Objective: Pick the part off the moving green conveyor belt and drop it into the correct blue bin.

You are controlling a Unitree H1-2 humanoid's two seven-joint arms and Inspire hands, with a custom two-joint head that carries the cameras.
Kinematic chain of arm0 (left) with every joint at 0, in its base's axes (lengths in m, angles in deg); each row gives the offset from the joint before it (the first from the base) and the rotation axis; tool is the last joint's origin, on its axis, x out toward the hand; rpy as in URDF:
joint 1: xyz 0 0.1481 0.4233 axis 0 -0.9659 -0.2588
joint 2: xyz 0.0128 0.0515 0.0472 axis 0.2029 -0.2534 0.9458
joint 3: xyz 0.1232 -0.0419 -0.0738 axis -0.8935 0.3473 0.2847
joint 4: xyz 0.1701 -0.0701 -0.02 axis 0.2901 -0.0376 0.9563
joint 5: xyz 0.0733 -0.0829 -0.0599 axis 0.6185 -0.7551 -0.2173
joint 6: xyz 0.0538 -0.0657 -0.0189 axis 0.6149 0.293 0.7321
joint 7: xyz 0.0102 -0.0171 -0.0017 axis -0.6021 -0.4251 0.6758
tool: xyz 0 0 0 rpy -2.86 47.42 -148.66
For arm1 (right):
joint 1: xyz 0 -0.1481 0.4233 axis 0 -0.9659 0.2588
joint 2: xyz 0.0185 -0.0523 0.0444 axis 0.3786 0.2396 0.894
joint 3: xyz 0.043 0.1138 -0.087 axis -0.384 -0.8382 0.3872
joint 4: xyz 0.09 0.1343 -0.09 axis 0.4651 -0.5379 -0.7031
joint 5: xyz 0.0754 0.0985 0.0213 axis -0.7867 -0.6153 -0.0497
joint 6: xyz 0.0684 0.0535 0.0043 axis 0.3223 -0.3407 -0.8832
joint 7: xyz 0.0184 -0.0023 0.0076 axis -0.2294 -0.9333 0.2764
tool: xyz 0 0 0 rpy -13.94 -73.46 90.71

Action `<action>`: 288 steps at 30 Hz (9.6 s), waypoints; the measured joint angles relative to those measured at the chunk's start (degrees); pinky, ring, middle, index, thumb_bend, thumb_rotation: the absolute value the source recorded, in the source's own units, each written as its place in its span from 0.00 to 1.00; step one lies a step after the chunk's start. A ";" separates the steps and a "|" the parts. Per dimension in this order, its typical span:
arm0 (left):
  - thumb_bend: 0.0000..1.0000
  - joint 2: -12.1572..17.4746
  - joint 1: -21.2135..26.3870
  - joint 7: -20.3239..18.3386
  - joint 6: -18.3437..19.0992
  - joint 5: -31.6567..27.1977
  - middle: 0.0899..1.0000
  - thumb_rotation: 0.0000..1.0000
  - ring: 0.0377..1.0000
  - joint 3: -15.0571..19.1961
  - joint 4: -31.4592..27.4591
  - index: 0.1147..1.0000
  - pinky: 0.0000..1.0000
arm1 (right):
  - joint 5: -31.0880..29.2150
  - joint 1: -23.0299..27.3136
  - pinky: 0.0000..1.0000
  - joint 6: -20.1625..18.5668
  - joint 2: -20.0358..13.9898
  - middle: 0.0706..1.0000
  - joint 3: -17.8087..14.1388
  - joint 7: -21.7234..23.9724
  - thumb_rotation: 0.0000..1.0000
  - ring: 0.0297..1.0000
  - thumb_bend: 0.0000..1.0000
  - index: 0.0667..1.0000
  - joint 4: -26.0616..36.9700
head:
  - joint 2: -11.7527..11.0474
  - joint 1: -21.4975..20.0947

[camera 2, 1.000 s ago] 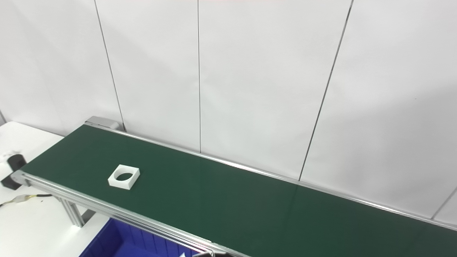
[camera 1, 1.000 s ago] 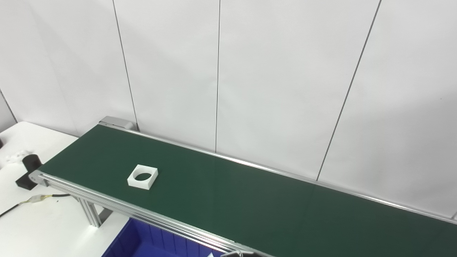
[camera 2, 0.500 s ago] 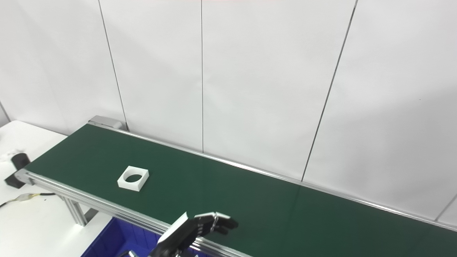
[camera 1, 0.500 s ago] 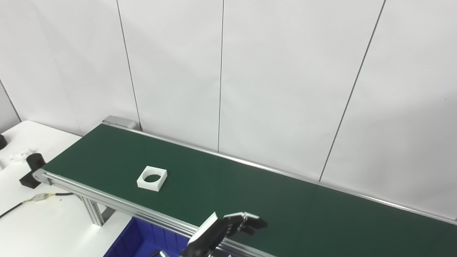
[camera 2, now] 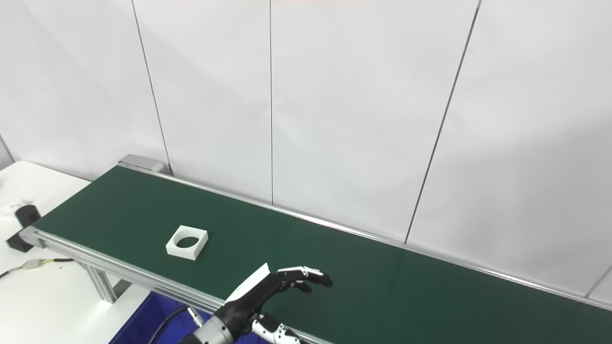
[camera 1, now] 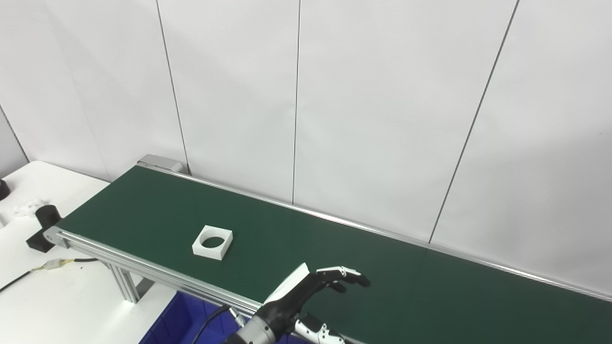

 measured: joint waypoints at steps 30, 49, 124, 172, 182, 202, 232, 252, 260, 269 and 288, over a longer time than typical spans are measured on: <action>1.00 11.28 12.17 -4.11 10.10 7.49 0.80 0.16 0.82 -1.42 5.81 0.73 0.79 | -0.23 0.30 0.69 0.00 0.28 0.82 0.06 -0.14 0.52 0.78 0.62 0.89 -0.27 | 0.26 -0.61; 0.97 14.81 13.29 -4.02 10.17 13.62 0.84 0.17 0.86 -1.70 9.93 0.78 0.90 | -0.09 0.25 0.68 0.00 0.38 0.82 0.04 -0.02 0.55 0.77 0.63 0.88 -0.26 | 0.53 -0.88; 0.95 11.64 23.39 5.87 13.64 25.41 0.90 0.02 0.91 -12.36 34.60 0.85 0.97 | -0.11 -2.35 0.67 0.01 -0.26 0.80 0.16 0.27 0.52 0.76 0.70 0.86 3.32 | 4.04 -8.79; 0.50 10.88 27.03 8.72 6.23 18.26 0.40 0.00 0.48 -16.13 41.35 0.44 0.69 | 0.34 -4.02 0.69 0.01 -0.37 0.81 -0.23 1.34 0.53 0.77 0.70 0.87 6.14 | 6.15 -10.72; 0.50 11.59 23.18 7.05 5.83 16.47 0.44 0.00 0.44 -12.92 35.63 0.42 0.49 | 0.47 -4.01 0.68 0.01 -0.33 0.80 -0.35 1.40 0.51 0.77 0.69 0.87 6.13 | 5.98 -11.07; 0.50 10.48 12.20 2.80 10.66 11.40 0.40 0.00 0.34 -4.17 7.88 0.47 0.31 | 0.37 -3.72 0.67 0.01 0.02 0.80 -0.67 1.51 0.50 0.76 0.68 0.87 5.94 | 6.33 -11.78; 0.50 10.18 -3.97 -0.34 10.84 9.12 0.43 0.00 0.41 -2.43 -11.77 0.44 0.42 | 0.40 -3.98 0.69 -0.13 0.28 0.81 -1.97 2.14 0.53 0.77 0.67 0.88 7.95 | 12.13 -12.66; 0.50 10.28 -8.18 -5.02 15.52 10.29 0.42 0.00 0.43 -1.47 -17.98 0.44 0.48 | -1.37 -4.08 0.70 -8.10 -0.65 0.81 -4.53 4.70 0.58 0.77 0.71 0.88 17.86 | 27.42 -10.37; 0.50 8.98 -9.20 -5.03 16.21 9.07 0.45 0.00 0.40 -1.40 -16.29 0.44 0.38 | -1.34 -4.07 0.70 -8.58 -0.64 0.80 -4.77 4.79 0.60 0.76 0.71 0.88 18.74 | 27.86 -10.90; 0.50 7.70 -9.85 -4.92 15.92 9.07 0.45 0.00 0.39 -1.81 -12.15 0.44 0.35 | -1.22 -4.19 0.69 -8.58 -0.62 0.80 -4.87 4.76 0.60 0.75 0.72 0.87 18.69 | 27.16 -11.86; 0.50 6.45 -11.81 -0.15 2.16 7.81 0.43 0.00 0.37 -5.01 4.88 0.45 0.32 | -0.81 -4.25 0.66 -8.71 -0.36 0.78 -5.35 4.59 0.61 0.73 0.72 0.87 18.75 | 27.69 -12.13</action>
